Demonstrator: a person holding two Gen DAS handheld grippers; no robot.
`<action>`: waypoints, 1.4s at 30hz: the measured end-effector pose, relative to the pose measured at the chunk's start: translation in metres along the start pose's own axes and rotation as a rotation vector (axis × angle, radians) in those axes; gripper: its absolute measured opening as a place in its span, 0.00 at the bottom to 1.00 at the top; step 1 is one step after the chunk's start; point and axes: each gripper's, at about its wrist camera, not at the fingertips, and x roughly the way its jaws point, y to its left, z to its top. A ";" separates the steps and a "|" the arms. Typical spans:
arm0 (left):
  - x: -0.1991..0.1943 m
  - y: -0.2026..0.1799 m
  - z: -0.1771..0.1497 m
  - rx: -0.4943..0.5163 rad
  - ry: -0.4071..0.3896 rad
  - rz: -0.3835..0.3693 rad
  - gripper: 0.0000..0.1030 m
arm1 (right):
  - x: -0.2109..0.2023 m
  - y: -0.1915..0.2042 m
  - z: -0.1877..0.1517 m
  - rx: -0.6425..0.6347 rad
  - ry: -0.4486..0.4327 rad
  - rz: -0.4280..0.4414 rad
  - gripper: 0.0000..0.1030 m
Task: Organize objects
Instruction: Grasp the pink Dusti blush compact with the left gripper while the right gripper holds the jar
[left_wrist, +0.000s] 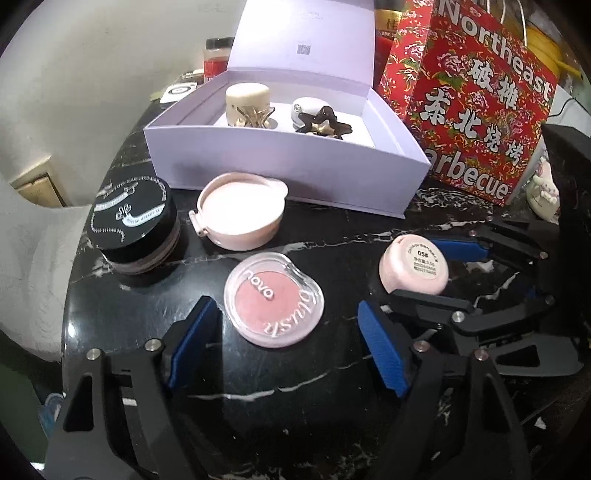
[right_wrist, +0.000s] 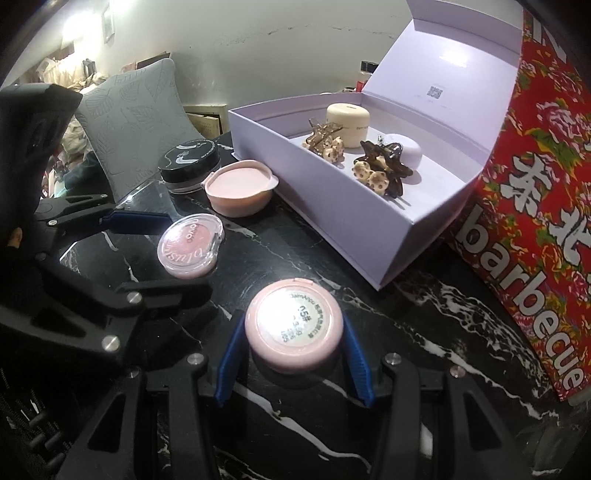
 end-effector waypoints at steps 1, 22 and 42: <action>0.001 -0.002 0.000 0.014 0.000 0.011 0.69 | 0.000 0.000 0.000 0.002 -0.001 0.003 0.57; -0.009 -0.022 -0.015 0.110 -0.013 -0.005 0.51 | -0.006 0.002 -0.009 0.013 -0.020 -0.007 0.50; -0.012 -0.028 -0.022 0.112 -0.013 0.008 0.68 | -0.008 0.001 -0.014 0.028 -0.010 -0.017 0.61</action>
